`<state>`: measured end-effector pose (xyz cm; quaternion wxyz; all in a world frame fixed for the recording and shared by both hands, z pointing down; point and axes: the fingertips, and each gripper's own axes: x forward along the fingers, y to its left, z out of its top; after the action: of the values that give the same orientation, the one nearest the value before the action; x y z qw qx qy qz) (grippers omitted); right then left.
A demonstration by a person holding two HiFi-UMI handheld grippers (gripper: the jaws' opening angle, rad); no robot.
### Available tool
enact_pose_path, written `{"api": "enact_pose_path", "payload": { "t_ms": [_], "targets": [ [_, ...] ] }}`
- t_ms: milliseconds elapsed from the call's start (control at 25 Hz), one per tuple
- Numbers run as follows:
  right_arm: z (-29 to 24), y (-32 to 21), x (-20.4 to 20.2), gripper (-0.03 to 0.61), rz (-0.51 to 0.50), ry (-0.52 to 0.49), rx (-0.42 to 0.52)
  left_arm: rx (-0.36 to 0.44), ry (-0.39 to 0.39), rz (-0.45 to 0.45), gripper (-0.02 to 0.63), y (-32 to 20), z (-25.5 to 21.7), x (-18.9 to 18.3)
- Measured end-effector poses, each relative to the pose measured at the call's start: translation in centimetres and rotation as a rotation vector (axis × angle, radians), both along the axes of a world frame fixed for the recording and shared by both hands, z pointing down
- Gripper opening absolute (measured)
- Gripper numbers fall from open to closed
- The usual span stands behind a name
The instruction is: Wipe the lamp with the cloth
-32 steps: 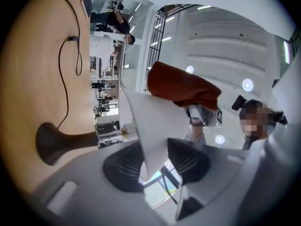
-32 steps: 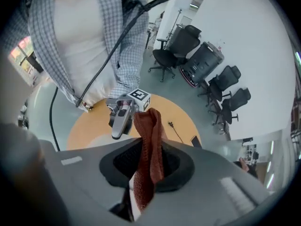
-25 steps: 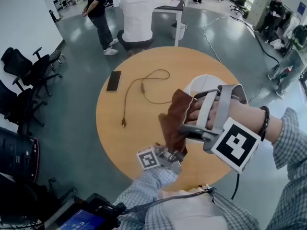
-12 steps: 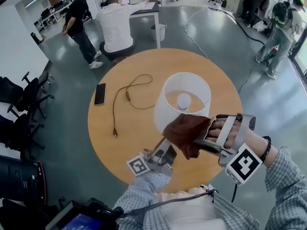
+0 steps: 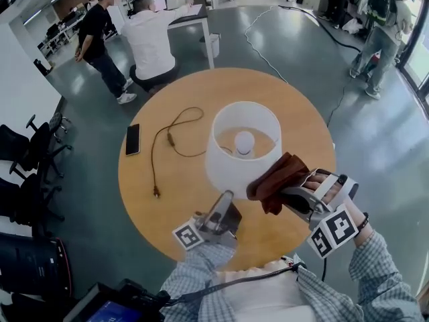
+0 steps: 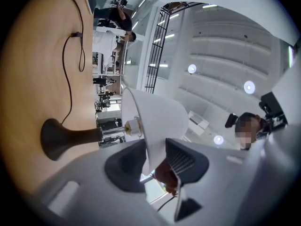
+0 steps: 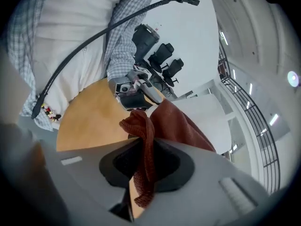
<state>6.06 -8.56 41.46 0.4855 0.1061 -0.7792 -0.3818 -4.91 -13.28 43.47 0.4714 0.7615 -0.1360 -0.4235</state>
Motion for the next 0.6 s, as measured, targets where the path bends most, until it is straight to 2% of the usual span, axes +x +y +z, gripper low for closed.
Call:
{"api": "enact_pose_path", "payload": {
  "t_ms": [440, 600],
  "targets": [
    [-0.7, -0.5, -0.9, 0.06, 0.056, -0.088, 0.016, 0.008, -0.043, -0.029, 0.169, 1.3, 0.3, -0.9],
    [-0.6, -0.6, -1.1, 0.06, 0.054, -0.094, 0.014, -0.012, -0.117, -0.096, 0.172, 1.5, 1.8, -3.8]
  ]
}}
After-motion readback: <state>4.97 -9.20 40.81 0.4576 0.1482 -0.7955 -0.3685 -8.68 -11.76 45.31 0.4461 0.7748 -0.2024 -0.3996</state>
